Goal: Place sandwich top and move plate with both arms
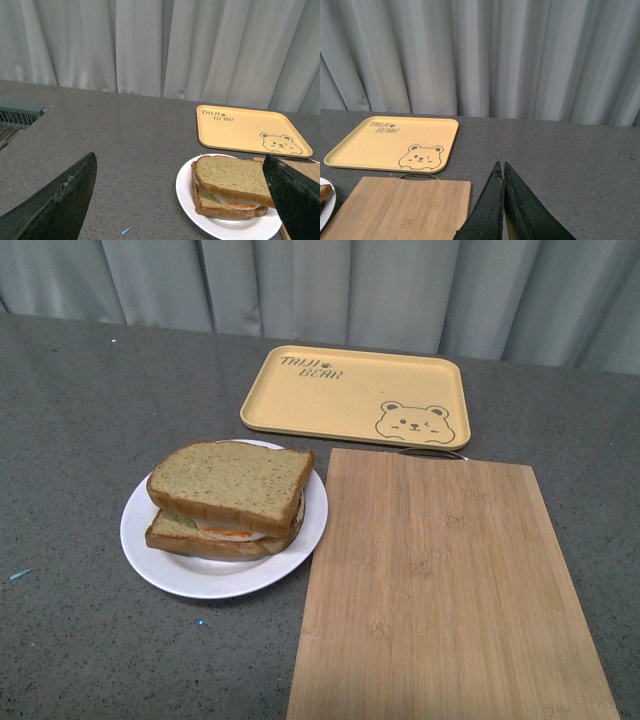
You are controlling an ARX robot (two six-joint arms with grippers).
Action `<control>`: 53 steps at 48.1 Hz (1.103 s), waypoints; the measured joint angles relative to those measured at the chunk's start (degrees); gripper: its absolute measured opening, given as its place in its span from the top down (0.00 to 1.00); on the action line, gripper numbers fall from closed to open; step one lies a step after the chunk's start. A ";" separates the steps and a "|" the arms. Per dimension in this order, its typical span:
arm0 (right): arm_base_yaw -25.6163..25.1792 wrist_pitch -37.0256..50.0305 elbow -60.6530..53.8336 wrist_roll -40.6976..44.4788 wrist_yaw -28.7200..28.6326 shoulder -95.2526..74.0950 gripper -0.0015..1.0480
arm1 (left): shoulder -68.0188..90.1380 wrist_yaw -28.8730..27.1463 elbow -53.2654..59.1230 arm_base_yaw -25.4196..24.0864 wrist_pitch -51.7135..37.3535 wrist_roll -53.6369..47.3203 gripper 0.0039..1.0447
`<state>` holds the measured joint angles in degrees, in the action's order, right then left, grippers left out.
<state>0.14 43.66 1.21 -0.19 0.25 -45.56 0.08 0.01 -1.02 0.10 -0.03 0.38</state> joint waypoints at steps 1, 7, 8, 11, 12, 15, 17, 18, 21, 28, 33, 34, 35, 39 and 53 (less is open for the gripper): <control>0.00 -0.79 -0.13 0.02 -0.02 0.87 0.99 | 0.00 0.02 0.00 0.00 0.00 0.00 0.06; 0.00 -4.81 -0.68 0.02 -0.15 5.31 0.99 | 0.00 0.00 0.00 0.00 0.00 0.00 0.06; 0.00 -5.53 -0.70 0.02 -0.17 6.10 0.99 | 0.00 -0.02 0.00 0.00 0.00 0.00 0.06; 0.00 -7.63 -0.79 0.02 -0.31 8.59 0.99 | 0.00 0.00 0.00 0.00 0.00 0.00 0.06; 0.00 -8.35 -0.83 0.02 -0.33 9.40 0.99 | 0.00 0.00 0.00 0.00 0.00 0.00 0.06; 0.00 -10.51 -0.96 0.00 -0.31 11.76 0.99 | 0.00 0.00 0.00 0.00 0.00 0.00 0.06; 0.00 -11.56 -0.96 0.00 -0.26 12.85 0.99 | 0.00 0.00 0.00 0.00 0.00 0.00 0.06; -0.02 -12.24 -0.96 0.00 -0.28 13.55 0.99 | 0.00 0.02 0.00 0.00 0.00 0.00 0.06; -0.02 -13.90 -0.96 0.00 -0.28 15.37 0.99 | 0.00 0.00 0.00 0.00 0.00 0.00 0.06; -0.02 -17.88 -0.96 0.02 -0.33 19.67 0.99 | 0.00 0.00 0.00 0.00 0.00 0.00 0.06; 0.00 -20.48 -0.98 0.02 -0.35 22.38 0.99 | 0.00 0.00 0.00 0.00 0.00 0.00 0.06; 0.00 -20.61 -0.96 0.02 -0.33 22.51 0.99 | 0.00 0.00 0.00 0.00 0.00 0.00 0.06; -0.02 -21.16 -0.96 0.00 -0.33 23.08 0.99 | 0.00 0.00 0.00 0.00 0.00 0.00 0.06; -0.02 -22.91 -0.98 0.02 -0.33 24.92 0.99 | 0.00 0.00 0.00 0.00 0.00 0.00 0.06; -0.02 -28.68 -0.98 0.02 -0.33 30.82 0.99 | 0.00 0.00 0.00 0.00 0.00 0.00 0.06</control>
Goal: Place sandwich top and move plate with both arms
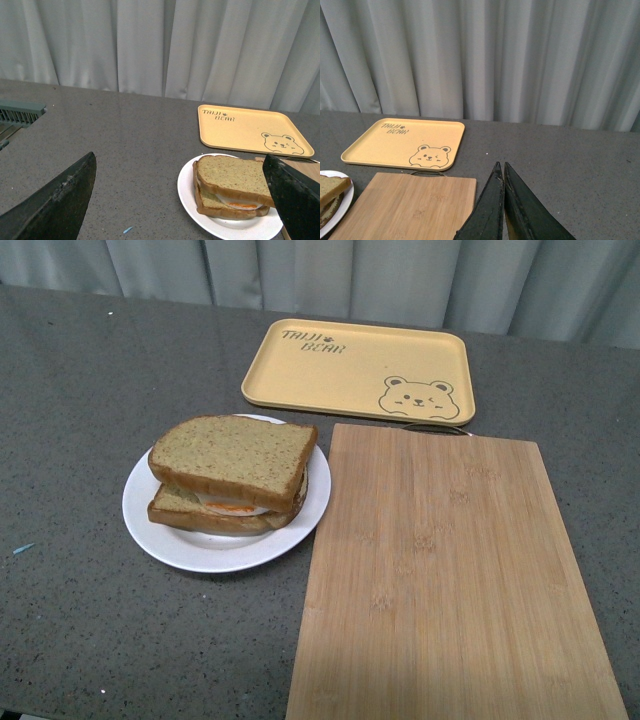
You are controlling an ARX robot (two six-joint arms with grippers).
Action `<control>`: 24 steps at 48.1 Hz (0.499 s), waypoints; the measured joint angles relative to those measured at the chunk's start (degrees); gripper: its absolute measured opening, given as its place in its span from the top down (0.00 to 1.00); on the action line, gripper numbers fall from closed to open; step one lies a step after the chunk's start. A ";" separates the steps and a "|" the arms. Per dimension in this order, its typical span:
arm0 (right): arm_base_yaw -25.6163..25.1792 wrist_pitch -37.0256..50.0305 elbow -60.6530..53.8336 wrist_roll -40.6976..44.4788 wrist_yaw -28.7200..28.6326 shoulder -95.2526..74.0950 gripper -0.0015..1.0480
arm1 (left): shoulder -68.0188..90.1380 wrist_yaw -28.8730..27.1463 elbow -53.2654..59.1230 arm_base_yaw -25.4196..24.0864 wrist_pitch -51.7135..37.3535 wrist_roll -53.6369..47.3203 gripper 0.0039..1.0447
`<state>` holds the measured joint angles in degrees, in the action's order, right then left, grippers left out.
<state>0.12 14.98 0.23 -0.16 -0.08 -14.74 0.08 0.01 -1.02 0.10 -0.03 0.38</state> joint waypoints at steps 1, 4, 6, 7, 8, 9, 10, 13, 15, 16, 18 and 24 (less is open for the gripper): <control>0.00 -0.28 0.02 0.00 0.00 0.26 0.99 | 0.00 0.00 0.00 0.00 0.00 0.00 0.06; 0.00 -1.16 0.02 0.00 0.00 1.14 0.99 | 0.00 0.00 0.00 0.00 0.00 0.00 0.06; 0.00 -1.66 0.00 0.00 0.00 1.64 0.99 | 0.00 0.00 0.00 0.00 0.00 0.00 0.06; 0.00 -1.99 0.00 0.00 0.00 1.97 0.99 | 0.00 0.00 0.00 0.00 0.00 0.00 0.06; 0.00 -2.29 0.00 0.00 0.00 2.25 0.99 | 0.00 0.00 0.00 0.00 0.00 0.00 0.06; 0.00 -2.73 0.02 0.00 0.00 2.73 0.99 | 0.00 0.00 0.00 0.00 0.00 0.00 0.06; 0.00 -3.17 0.00 -0.02 0.00 3.15 0.99 | 0.00 0.00 0.00 0.00 0.00 0.00 0.06; 0.00 -3.98 0.00 0.00 0.00 4.02 0.99 | 0.00 0.00 0.00 0.00 0.00 0.00 0.06; 0.00 -4.63 0.00 0.00 0.00 4.63 0.99 | 0.00 0.00 0.00 0.00 0.00 0.00 0.06; 0.00 -5.81 0.02 0.00 0.00 5.73 0.99 | 0.00 0.00 0.00 0.00 0.00 0.00 0.06; 0.00 -10.21 0.07 0.00 -0.02 8.76 0.99 | 0.00 0.00 0.00 0.00 0.00 0.00 0.06; 0.00 -14.67 0.04 0.00 -0.04 14.45 0.99 | 0.00 0.02 0.00 0.00 0.00 0.00 0.06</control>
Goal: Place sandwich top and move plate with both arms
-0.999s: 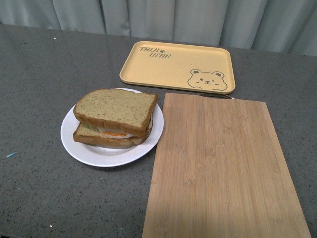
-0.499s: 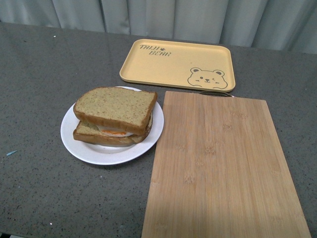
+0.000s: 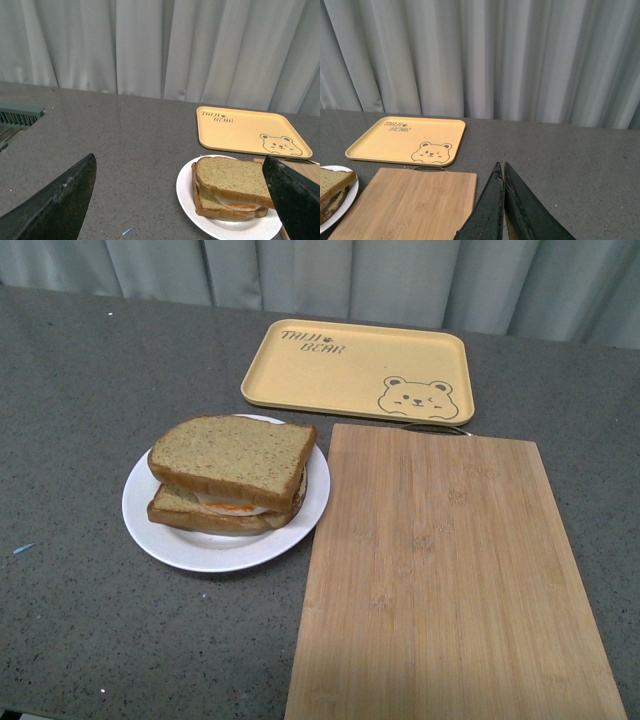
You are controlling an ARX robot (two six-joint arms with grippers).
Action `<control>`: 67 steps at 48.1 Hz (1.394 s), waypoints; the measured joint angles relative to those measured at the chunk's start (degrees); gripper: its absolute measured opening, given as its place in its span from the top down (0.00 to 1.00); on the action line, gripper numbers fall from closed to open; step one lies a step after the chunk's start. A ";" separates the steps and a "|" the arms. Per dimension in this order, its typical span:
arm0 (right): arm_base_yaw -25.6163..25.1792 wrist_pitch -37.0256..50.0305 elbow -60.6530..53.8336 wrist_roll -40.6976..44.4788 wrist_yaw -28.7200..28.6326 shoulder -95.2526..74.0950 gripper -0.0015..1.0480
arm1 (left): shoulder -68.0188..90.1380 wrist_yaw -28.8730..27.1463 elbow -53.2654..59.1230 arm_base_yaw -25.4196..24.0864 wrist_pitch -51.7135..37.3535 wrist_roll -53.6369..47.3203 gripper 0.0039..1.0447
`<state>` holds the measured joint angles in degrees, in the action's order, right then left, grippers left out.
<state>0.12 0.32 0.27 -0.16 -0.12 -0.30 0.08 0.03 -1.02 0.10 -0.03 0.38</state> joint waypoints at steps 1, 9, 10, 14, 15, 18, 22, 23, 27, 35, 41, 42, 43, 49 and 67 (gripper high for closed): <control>0.00 -0.11 0.00 0.00 0.02 0.02 0.99 | -0.02 0.00 0.00 0.00 0.00 0.00 0.06; 0.00 -0.22 0.00 0.09 0.00 0.04 0.80 | 0.00 -0.02 0.00 0.00 0.00 0.00 0.06; 0.00 -0.22 0.00 0.09 0.00 0.04 0.76 | 0.00 -0.02 0.00 0.00 0.00 0.00 0.06; 0.00 -0.22 0.00 0.09 0.00 0.04 0.58 | 0.00 -0.02 0.00 0.00 0.00 0.00 0.06; 0.00 -0.22 0.00 0.09 0.00 0.04 0.55 | 0.00 -0.02 0.00 0.00 0.00 0.00 0.06; 0.00 -0.22 0.00 0.09 0.00 0.04 0.45 | 0.00 -0.02 0.00 0.00 0.00 0.00 0.06; 0.00 -0.22 0.00 0.09 0.00 0.04 0.32 | 0.00 -0.02 0.00 0.00 0.00 0.00 0.06; 0.00 -0.22 0.00 0.09 0.00 0.04 0.29 | 0.00 -0.02 0.00 0.00 0.00 0.00 0.06; 0.00 -0.22 0.00 0.09 0.00 0.04 0.10 | 1.16 -1.60 -0.87 0.35 2.86 1.70 0.06; 0.00 -0.22 0.00 0.04 0.02 0.04 0.09 | 23.06 -0.66 -5.90 1.18 3.02 17.64 0.06; 0.00 -0.22 0.00 0.04 0.00 0.04 0.09 | 39.01 2.19 -8.72 2.43 -7.30 25.40 0.06; 0.00 -0.22 0.00 0.04 0.00 0.04 0.09 | 42.03 2.95 -9.27 2.51 -9.07 26.69 0.06; 0.00 -0.22 0.00 0.04 0.02 0.04 0.09 | 45.35 3.48 -9.88 2.56 -10.95 27.74 0.06; 0.00 -0.22 0.00 0.04 0.00 0.04 0.09 | 60.81 6.54 -13.27 2.73 -17.90 34.25 0.06; 0.00 -0.22 0.00 0.04 0.00 0.04 0.09 | 95.08 11.41 -21.77 5.44 -26.14 45.72 0.06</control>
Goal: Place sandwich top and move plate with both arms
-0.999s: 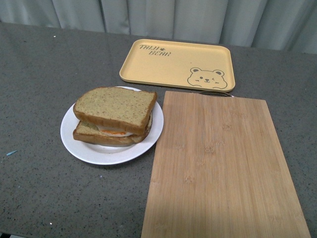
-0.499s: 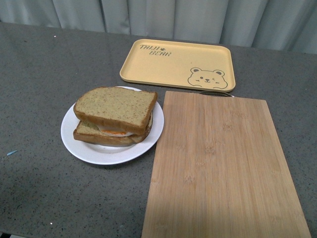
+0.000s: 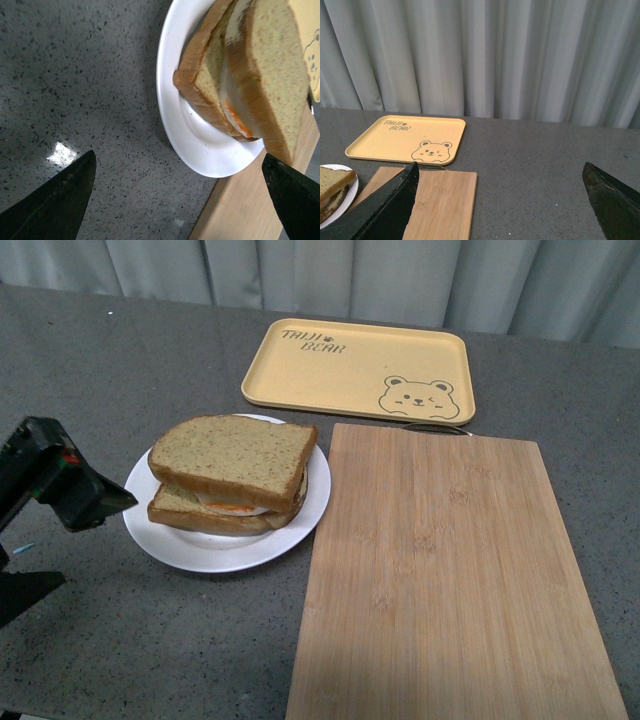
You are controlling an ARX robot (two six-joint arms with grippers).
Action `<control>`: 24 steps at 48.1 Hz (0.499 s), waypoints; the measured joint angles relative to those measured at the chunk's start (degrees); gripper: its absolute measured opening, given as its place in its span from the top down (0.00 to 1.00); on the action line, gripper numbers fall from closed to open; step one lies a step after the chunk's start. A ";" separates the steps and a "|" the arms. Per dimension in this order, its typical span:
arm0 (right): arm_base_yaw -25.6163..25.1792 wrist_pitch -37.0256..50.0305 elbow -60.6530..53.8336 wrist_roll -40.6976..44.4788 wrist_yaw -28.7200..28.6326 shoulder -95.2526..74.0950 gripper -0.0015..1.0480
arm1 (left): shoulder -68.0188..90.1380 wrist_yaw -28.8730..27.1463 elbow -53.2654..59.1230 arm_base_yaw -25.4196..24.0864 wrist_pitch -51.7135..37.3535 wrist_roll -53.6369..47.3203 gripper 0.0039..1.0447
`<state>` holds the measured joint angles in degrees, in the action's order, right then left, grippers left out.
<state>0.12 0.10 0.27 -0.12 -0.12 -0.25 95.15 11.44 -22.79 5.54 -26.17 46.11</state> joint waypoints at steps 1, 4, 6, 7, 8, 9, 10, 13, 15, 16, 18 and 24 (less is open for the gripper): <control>0.00 0.00 0.00 0.00 0.00 0.00 0.09 | 1.42 -0.04 -0.42 0.50 -0.28 0.50 0.06; 0.00 0.00 0.00 0.02 0.00 0.00 0.09 | 4.59 -0.17 -1.51 1.49 -0.48 1.36 0.06; 0.00 0.00 0.00 0.02 0.00 0.00 0.09 | 6.27 -0.70 -2.16 1.99 -0.57 1.60 0.06; 0.00 0.00 0.00 0.00 0.02 0.00 0.09 | 7.26 -0.74 -2.62 2.21 -0.66 1.70 0.06; 0.00 0.00 0.00 0.00 0.02 0.00 0.09 | 7.91 -0.72 -2.99 2.29 -0.72 2.03 0.06; 0.00 0.00 0.00 0.00 0.00 0.00 0.09 | 8.85 -0.76 -3.58 2.47 -0.90 2.27 0.06; 0.00 0.00 0.00 0.02 0.00 0.00 0.09 | 9.49 -0.79 -4.07 2.64 -0.94 2.45 0.06; 0.00 0.00 0.00 0.00 0.00 0.00 0.09 | 11.30 -1.03 -5.75 3.10 -0.92 2.69 0.06; 0.00 0.00 0.00 0.02 0.00 0.00 0.09 | 12.17 -1.16 -6.56 3.28 -0.92 3.08 0.06; 0.00 0.00 0.00 0.02 0.00 0.00 0.09 | 12.72 -1.33 -7.08 3.43 -0.90 3.10 0.06; 0.00 0.00 0.00 0.02 0.00 0.00 0.09 | 13.46 -1.38 -7.89 3.63 -0.63 3.32 0.06; 0.00 0.00 0.00 0.00 0.00 0.00 0.09 | 16.09 -1.03 -10.82 4.31 0.15 3.93 0.06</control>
<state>0.12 0.10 0.27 -0.12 -0.12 -0.25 111.24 10.41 -33.61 9.85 -26.02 50.04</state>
